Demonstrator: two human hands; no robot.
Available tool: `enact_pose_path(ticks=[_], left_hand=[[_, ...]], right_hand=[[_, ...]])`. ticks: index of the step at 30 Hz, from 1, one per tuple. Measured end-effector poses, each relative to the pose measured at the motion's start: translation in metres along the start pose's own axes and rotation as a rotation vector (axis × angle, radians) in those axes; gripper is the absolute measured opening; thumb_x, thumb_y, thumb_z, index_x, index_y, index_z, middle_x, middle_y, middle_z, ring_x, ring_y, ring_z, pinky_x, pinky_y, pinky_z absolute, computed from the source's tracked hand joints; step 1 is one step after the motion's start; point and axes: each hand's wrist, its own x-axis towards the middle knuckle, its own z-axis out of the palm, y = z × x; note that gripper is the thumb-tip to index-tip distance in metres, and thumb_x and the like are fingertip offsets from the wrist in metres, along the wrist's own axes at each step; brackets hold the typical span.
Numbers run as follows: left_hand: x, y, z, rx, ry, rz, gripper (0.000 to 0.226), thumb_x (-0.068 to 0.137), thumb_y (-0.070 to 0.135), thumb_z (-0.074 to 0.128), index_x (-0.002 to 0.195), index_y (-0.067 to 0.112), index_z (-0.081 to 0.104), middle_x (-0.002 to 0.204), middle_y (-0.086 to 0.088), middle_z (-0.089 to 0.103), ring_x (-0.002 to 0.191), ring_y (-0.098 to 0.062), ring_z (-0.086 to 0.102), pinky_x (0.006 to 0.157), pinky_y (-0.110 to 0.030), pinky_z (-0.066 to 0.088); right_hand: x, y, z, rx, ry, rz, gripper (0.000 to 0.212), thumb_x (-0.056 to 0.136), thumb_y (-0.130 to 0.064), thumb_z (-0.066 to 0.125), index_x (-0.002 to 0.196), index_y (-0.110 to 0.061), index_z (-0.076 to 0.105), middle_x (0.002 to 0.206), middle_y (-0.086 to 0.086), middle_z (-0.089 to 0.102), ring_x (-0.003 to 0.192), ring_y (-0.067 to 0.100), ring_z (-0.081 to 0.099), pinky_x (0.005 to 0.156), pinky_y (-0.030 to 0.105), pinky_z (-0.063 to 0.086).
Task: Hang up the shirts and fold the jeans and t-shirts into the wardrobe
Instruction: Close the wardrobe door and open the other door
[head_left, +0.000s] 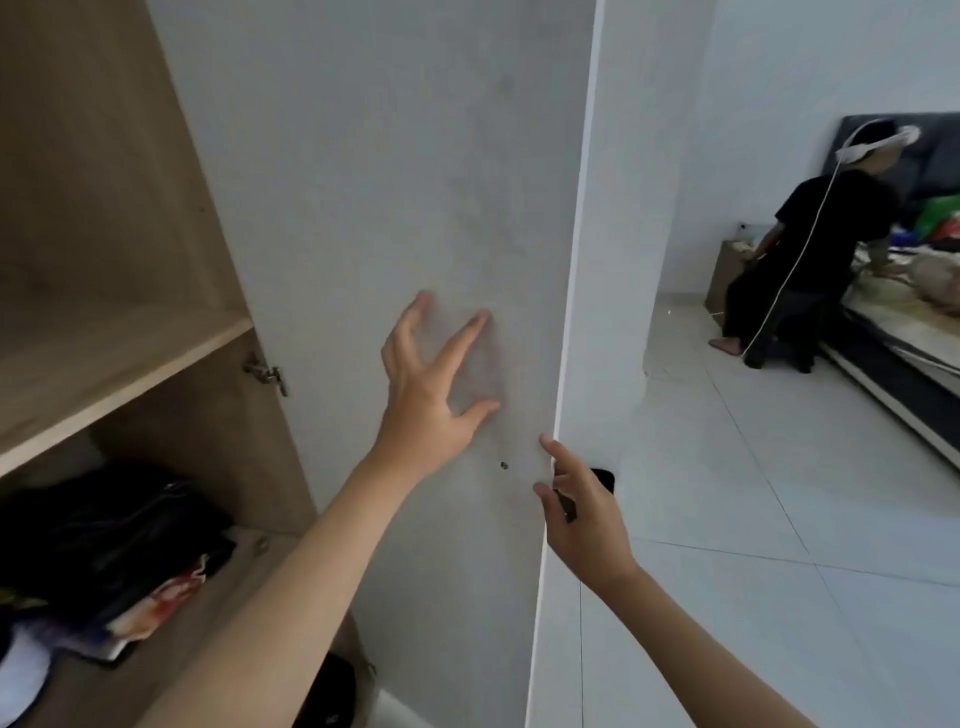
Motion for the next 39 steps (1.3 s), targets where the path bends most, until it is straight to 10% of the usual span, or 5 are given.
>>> enact_pose_path(ticks=[4,23,27,31,39], left_hand=[[0.024,-0.037,0.048,0.21,-0.085,-0.044,0.104,0.063,0.047,0.082,0.146,0.039,0.018,0.155,-0.017,-0.001,0.142,-0.039,0.003,0.114,-0.05,0.015],[0.079,-0.065,0.137,0.349,-0.011,-0.2,0.087,0.076,0.043,0.072,0.147,0.035,0.022,0.154,-0.012,0.002,0.14,-0.039,0.007,0.11,-0.049,0.022],[0.066,-0.059,0.128,0.227,-0.07,-0.22,0.077,0.08,0.039,0.068,0.147,0.03,0.03,0.154,-0.008,0.008,0.142,-0.027,0.014,0.11,-0.038,0.025],[0.04,-0.053,0.108,0.142,-0.146,-0.276,0.079,0.082,0.042,0.063,0.149,0.028,0.024,0.154,0.001,0.004,0.143,-0.021,0.021,0.11,-0.049,0.034],[-0.051,-0.03,-0.004,0.199,0.037,-0.601,0.061,0.086,0.03,0.066,0.14,0.02,0.04,0.149,0.0,0.024,0.137,-0.006,0.026,0.109,-0.019,0.023]], right_hand=[[0.043,0.045,-0.004,0.103,-0.058,0.06,0.069,0.091,-0.009,0.057,0.132,-0.057,0.03,0.114,-0.007,0.064,0.099,0.012,0.063,0.083,0.03,0.055],[0.155,0.139,0.019,0.234,-0.167,0.05,0.082,0.093,0.001,0.048,0.136,-0.062,0.019,0.113,-0.042,0.039,0.099,0.005,0.05,0.088,0.036,0.052],[0.153,0.134,0.021,0.171,-0.1,0.029,0.079,0.091,-0.003,0.052,0.141,-0.053,0.018,0.123,-0.023,0.04,0.11,-0.006,0.045,0.088,0.027,0.047],[0.142,0.108,0.038,0.026,0.171,0.027,0.067,0.085,-0.005,0.058,0.144,-0.027,0.034,0.15,0.014,0.024,0.136,0.031,0.026,0.088,0.05,0.051],[0.104,-0.003,0.093,0.335,0.062,-0.146,0.047,0.086,-0.009,0.054,0.132,-0.01,0.046,0.141,0.012,0.042,0.132,0.03,0.038,0.104,0.047,0.04]])
